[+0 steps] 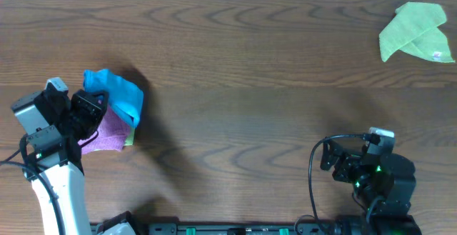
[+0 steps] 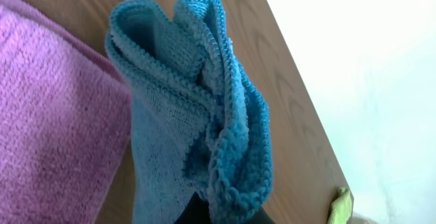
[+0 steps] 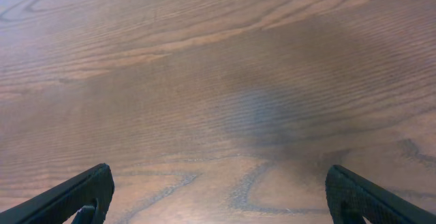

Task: Fold the cloth
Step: 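Lower the blue cloth onto the pink cloth and release it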

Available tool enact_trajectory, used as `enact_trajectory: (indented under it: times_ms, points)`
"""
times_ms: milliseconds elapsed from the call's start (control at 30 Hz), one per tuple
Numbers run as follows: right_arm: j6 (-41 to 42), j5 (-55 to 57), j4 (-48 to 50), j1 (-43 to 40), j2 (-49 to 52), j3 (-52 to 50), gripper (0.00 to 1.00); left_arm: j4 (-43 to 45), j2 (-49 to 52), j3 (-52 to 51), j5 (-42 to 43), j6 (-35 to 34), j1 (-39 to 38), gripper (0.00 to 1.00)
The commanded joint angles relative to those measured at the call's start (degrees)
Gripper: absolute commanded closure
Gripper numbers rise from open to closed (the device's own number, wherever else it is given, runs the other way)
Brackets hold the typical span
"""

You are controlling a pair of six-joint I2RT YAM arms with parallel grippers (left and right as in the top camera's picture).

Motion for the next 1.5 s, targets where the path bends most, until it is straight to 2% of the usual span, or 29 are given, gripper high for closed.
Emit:
enact_trajectory:
  times_ms: [0,433,667,1100,1467]
  points:
    - [0.7,0.4,0.0,-0.5,-0.3,0.0,0.01,0.9,-0.4,2.2,0.4,1.2,1.2,0.94]
    - [0.7,0.4,0.0,-0.5,-0.3,0.0,0.01,0.5,-0.3,2.2,-1.0,1.3,2.9,0.94]
    - [0.7,0.4,0.0,-0.5,-0.3,0.1,0.01,-4.4,-0.3,2.2,-4.1,4.3,3.8,0.94]
    - [0.7,0.4,0.0,-0.5,-0.3,0.0,0.01,-10.5,-0.3,2.1,-12.9,8.6,3.9,0.94]
    - [0.7,0.4,0.0,-0.5,-0.3,0.0,0.01,-13.6,-0.3,2.1,-23.8,10.3,3.9,0.94]
